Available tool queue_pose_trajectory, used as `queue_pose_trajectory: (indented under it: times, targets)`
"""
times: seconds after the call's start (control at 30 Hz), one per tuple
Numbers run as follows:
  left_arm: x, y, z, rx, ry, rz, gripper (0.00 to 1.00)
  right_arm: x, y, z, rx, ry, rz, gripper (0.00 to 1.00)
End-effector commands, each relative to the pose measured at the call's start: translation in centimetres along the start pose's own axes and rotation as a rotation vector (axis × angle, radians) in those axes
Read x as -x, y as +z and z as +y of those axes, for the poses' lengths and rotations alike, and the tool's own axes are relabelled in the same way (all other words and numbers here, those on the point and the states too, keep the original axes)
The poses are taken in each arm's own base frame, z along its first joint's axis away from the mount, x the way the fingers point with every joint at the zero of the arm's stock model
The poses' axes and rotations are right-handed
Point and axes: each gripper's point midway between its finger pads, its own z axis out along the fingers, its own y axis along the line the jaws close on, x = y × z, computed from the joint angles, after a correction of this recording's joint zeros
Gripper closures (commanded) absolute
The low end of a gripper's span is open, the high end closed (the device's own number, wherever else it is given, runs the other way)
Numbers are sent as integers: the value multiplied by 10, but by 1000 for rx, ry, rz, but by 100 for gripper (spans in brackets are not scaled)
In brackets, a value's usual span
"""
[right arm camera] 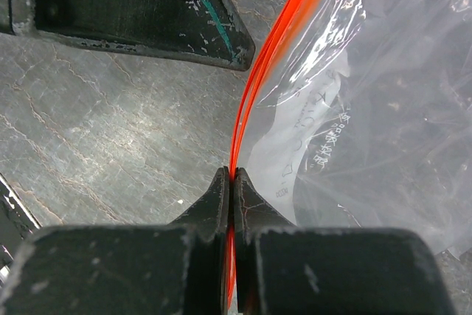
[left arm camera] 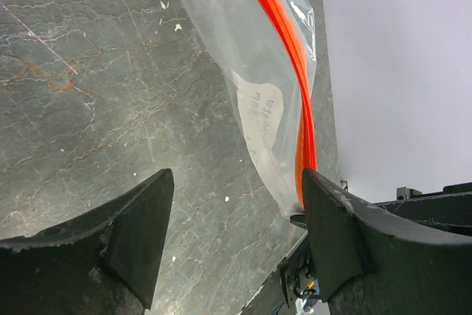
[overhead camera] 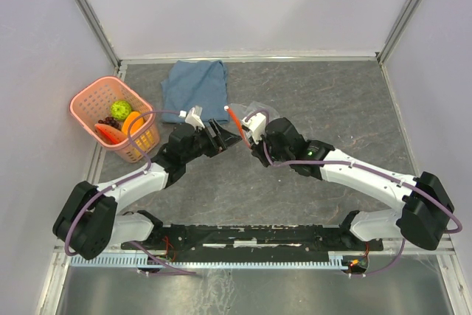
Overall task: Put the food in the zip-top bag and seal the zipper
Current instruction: Open the zipper of the food storage bag.
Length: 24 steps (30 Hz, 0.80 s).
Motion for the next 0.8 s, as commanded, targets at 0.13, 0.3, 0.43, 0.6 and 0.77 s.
queue_pose_trajectory:
  times: [0.13, 0.3, 0.43, 0.6, 0.77]
  targets:
    - [18, 2, -32, -94, -4, -48, 23, 13, -1, -1, -13, 12, -62, 98]
    - [16, 4, -30, -89, -3, -44, 23, 12, 0, -1, -15, 13, -59, 98]
    - [15, 6, -25, -71, -7, -43, 23, 14, 0, -1, -14, 16, -64, 98]
    - [11, 12, -18, -52, -15, -24, 24, 16, -1, -1, -17, 14, -70, 98]
    - [8, 18, -15, -42, -12, -8, 27, 16, 0, -2, -18, 11, -65, 98]
